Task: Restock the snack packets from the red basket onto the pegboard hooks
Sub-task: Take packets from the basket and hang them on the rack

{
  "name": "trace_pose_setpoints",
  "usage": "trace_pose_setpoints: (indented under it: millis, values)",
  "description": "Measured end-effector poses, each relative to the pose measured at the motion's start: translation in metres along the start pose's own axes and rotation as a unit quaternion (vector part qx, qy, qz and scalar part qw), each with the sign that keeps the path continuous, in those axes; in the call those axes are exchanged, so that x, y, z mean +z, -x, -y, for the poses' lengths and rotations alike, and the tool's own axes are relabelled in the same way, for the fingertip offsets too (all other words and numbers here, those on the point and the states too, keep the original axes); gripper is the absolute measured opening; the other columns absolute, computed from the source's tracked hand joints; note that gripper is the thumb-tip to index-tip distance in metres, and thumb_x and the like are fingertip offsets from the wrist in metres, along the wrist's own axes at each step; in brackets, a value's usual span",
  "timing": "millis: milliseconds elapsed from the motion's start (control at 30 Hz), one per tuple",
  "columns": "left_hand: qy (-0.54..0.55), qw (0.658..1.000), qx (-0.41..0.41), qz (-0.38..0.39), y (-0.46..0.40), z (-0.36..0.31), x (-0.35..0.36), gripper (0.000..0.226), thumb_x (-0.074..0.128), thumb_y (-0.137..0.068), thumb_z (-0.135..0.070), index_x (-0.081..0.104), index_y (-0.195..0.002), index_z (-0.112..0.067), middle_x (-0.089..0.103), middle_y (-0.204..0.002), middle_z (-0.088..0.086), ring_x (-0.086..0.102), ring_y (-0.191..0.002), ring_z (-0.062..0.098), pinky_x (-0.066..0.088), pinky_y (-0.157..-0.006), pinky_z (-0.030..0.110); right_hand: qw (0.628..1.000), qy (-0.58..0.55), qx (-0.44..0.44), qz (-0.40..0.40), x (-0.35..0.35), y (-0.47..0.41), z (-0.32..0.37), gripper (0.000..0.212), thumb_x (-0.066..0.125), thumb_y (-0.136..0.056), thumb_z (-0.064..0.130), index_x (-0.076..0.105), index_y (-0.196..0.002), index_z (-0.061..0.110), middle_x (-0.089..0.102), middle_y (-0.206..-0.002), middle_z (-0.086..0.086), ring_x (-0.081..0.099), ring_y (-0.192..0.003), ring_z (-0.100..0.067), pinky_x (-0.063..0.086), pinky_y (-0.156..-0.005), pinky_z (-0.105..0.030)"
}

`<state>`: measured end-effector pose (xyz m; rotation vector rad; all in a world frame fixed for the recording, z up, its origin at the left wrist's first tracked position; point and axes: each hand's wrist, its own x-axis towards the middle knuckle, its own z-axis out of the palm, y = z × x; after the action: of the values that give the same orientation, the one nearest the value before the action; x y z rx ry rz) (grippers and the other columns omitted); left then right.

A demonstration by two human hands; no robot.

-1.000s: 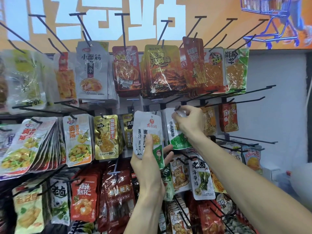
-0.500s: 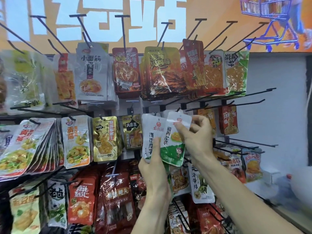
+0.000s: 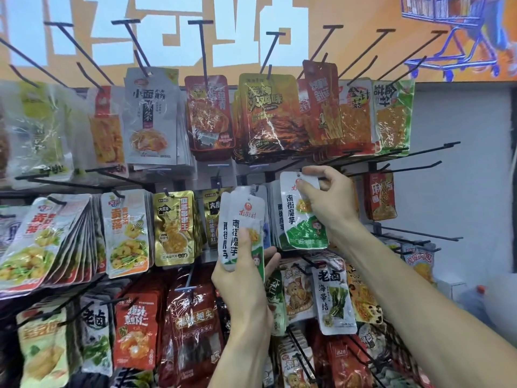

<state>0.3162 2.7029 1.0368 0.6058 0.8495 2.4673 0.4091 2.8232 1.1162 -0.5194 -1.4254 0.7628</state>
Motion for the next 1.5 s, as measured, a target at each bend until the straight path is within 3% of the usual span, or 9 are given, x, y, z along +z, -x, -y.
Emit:
trace_pose_setpoints:
  millis: [233,467,567,667,800,967,1100,1267,1500]
  values:
    - [-0.003,1.0,-0.011,-0.01,-0.001,-0.003,0.002,0.048,0.076,-0.095,-0.031,0.064,-0.123,0.006,0.075,-0.108,0.027,0.079,-0.074,0.03,0.066,-0.066,0.037,0.998,0.062,-0.003,0.006,0.009,-0.003,-0.002,0.03,0.076,-0.095,0.015,0.072,-0.125,0.015,0.064,-0.118,0.003,0.066,-0.064,0.012,0.055,-0.055,-0.016]
    - [-0.036,0.998,-0.045,-0.003,-0.005,0.005,0.006,0.042,0.091,-0.079,-0.036,0.07,-0.106,-0.014,0.082,-0.103,0.002,0.076,-0.103,0.027,0.056,-0.102,0.053,0.99,0.126,-0.034,-0.056,0.012,0.021,-0.001,0.03,0.07,-0.095,0.043,0.07,-0.122,0.029,0.065,-0.118,0.004,0.063,-0.108,-0.009,0.051,-0.092,-0.026]
    - [-0.005,0.998,-0.062,0.024,-0.003,0.008,0.012,0.033,0.088,-0.082,-0.024,0.076,-0.11,-0.014,0.082,-0.101,0.004,0.078,-0.101,0.027,0.059,-0.098,0.05,0.999,-0.046,0.013,0.014,0.013,0.06,0.001,0.041,0.082,-0.088,0.034,0.056,-0.119,0.024,0.075,-0.097,0.004,0.071,-0.089,-0.002,0.059,-0.077,-0.022]
    - [0.01,0.997,-0.076,0.022,0.001,0.012,0.014,0.045,0.086,-0.085,-0.035,0.071,-0.118,-0.009,0.081,-0.103,0.008,0.08,-0.093,0.025,0.062,-0.076,0.039,0.993,-0.114,0.044,-0.004,0.015,0.058,-0.008,0.046,0.085,-0.086,0.014,0.05,-0.114,0.021,0.078,-0.087,-0.005,0.076,-0.085,-0.023,0.063,-0.08,-0.049]
    - [-0.01,0.998,-0.061,0.004,-0.001,0.01,0.005,0.04,0.071,-0.098,-0.042,0.075,-0.111,-0.005,0.072,-0.083,0.012,0.065,-0.062,0.017,0.056,-0.057,0.029,0.995,-0.078,0.022,-0.051,0.002,0.028,-0.003,0.039,0.081,-0.09,0.021,0.057,-0.12,0.027,0.075,-0.094,-0.01,0.072,-0.085,-0.03,0.057,-0.065,-0.038]
    - [-0.055,0.998,-0.032,0.003,-0.002,0.006,0.004,0.034,0.069,-0.099,-0.039,0.075,-0.108,-0.007,0.071,-0.086,0.015,0.06,-0.066,0.018,0.054,-0.066,0.035,0.999,-0.014,0.027,-0.04,0.004,0.011,-0.004,0.042,0.081,-0.091,0.023,0.066,-0.129,0.022,0.075,-0.089,0.005,0.073,-0.085,-0.015,0.056,-0.067,-0.033]
    - [-0.072,0.997,0.004,0.0,-0.001,0.001,0.004,0.02,0.077,-0.096,-0.028,0.075,-0.108,-0.011,0.081,-0.097,0.004,0.075,-0.091,0.025,0.06,-0.091,0.045,0.998,0.015,0.017,-0.05,0.002,0.009,-0.001,0.045,0.082,-0.089,0.023,0.067,-0.131,0.026,0.07,-0.097,0.004,0.07,-0.078,-0.011,0.058,-0.065,-0.036]
    - [-0.124,0.99,0.048,0.053,-0.003,-0.003,0.008,0.009,0.08,-0.093,-0.025,0.079,-0.101,-0.03,0.082,-0.095,-0.012,0.077,-0.095,0.008,0.059,-0.09,0.033,0.999,0.032,-0.006,-0.019,-0.001,0.004,-0.003,0.046,0.078,-0.092,0.018,0.066,-0.136,0.028,0.069,-0.117,0.005,0.068,-0.085,-0.008,0.053,-0.069,-0.03]
    - [-0.121,0.988,0.077,0.059,-0.015,0.005,0.005,0.069,0.083,-0.087,-0.043,0.059,-0.148,-0.021,0.06,-0.148,-0.006,0.052,-0.141,0.017,0.041,-0.12,0.046,0.999,0.01,0.024,-0.036,0.003,-0.005,-0.009,0.041,0.071,-0.097,0.021,0.067,-0.138,0.018,0.071,-0.128,0.001,0.068,-0.101,-0.008,0.058,-0.096,-0.04]
